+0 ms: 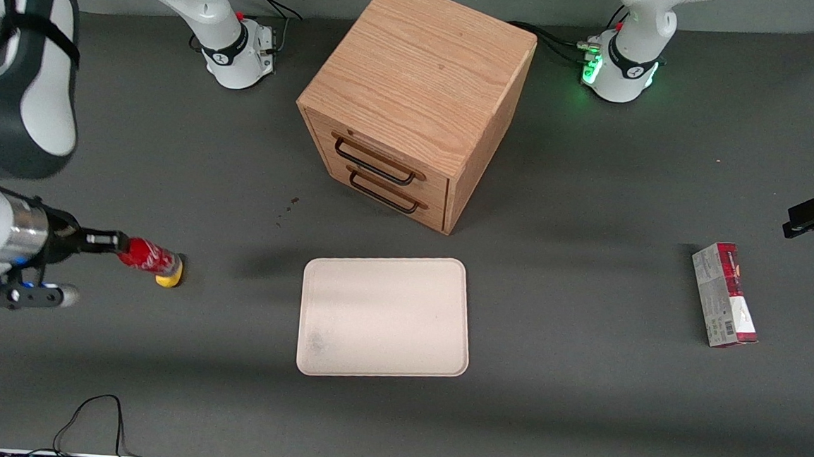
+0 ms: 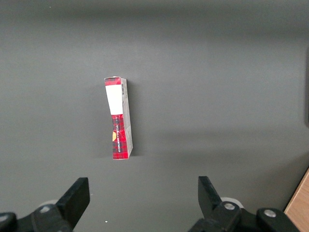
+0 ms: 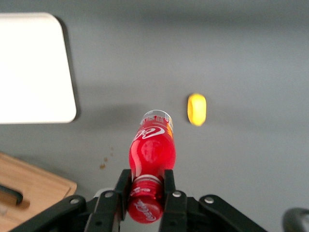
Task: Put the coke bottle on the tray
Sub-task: 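Lift the bottle with the right gripper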
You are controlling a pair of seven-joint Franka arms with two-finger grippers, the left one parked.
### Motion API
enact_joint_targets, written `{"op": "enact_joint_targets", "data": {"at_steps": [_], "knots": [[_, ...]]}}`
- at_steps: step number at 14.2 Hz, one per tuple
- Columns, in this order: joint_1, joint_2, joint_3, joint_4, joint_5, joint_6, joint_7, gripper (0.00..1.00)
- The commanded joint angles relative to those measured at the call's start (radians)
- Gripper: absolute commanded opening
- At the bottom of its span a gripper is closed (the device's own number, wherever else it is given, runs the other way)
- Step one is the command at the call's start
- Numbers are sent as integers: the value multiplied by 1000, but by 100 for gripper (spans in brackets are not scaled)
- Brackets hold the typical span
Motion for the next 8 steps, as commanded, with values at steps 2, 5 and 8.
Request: {"op": "enact_joint_targets", "data": {"at_steps": [2,5,8], "knots": [[11,-50,-2,-34,-20,-16,13,0],[11,-68,-2,-34,-20,-18,10,0],[29,-68,-2,-30,-20,-29,21,0]]}}
